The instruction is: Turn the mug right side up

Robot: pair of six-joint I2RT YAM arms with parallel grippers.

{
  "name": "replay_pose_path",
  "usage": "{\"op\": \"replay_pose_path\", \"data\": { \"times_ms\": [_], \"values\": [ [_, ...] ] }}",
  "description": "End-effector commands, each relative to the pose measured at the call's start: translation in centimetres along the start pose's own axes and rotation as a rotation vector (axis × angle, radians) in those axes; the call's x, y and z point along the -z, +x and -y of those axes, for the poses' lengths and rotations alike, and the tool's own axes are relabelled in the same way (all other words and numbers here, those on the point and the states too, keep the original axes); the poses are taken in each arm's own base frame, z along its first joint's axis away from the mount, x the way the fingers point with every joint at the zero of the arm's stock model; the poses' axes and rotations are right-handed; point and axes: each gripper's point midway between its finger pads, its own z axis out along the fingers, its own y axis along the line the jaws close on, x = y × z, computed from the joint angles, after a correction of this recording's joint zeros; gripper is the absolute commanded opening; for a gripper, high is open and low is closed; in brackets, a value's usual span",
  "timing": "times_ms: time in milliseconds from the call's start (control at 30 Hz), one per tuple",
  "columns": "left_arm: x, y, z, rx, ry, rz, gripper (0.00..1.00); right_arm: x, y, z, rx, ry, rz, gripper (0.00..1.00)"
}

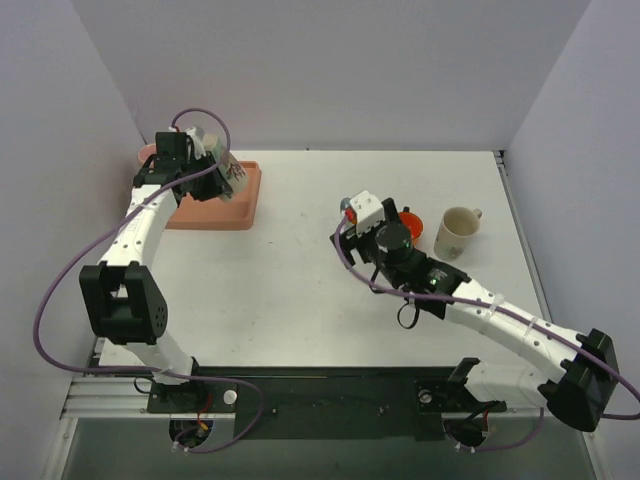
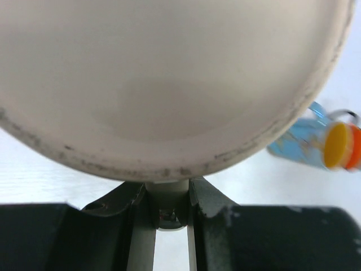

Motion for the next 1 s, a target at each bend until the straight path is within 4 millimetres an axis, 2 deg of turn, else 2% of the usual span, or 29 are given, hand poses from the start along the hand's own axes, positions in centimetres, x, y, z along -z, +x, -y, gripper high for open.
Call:
{"op": "replay_pose_path", "data": {
  "times_ms": [0, 33, 267, 400, 567, 633, 767, 967],
  "values": [
    [9.6, -0.7, 10.1, -0.06, 0.426, 0.029, 0.0, 3.2, -7.4, -2.5, 0.304, -0.086, 0.46, 0.89],
    [10.4, 0.1, 10.8, -0.07, 0.448, 0.003, 0.0, 3.5, -6.9, -3.1, 0.381, -0.09, 0.48, 0.91],
    [17.9, 4.1, 15.7, -0.082, 0.701, -0.167, 0.0, 5.6, -10.1, -3.5, 0.515, -0.004, 0.638, 0.91],
    [21.1, 6.5, 18.0, -0.066, 0.818, -0.28, 0.0, 6.0, -11.2, -3.5, 0.555, 0.026, 0.673, 0.91],
    [24.4, 7.8, 20.0, -0.058, 0.934, -0.352, 0.0, 6.1, -11.6, -3.7, 0.574, 0.026, 0.701, 0.91],
    [25.2, 8.3, 20.8, -0.034, 0.981, -0.399, 0.0, 6.3, -11.9, -4.0, 0.561, 0.014, 0.723, 0.91],
    [25.6, 8.0, 21.7, 0.014, 1.03, -0.429, 0.0, 6.1, -11.8, -4.5, 0.568, 0.001, 0.728, 0.9],
    [26.9, 8.9, 22.7, -0.007, 1.074, -0.472, 0.0, 5.8, -12.2, -4.2, 0.565, 0.041, 0.728, 0.9]
  ]
}}
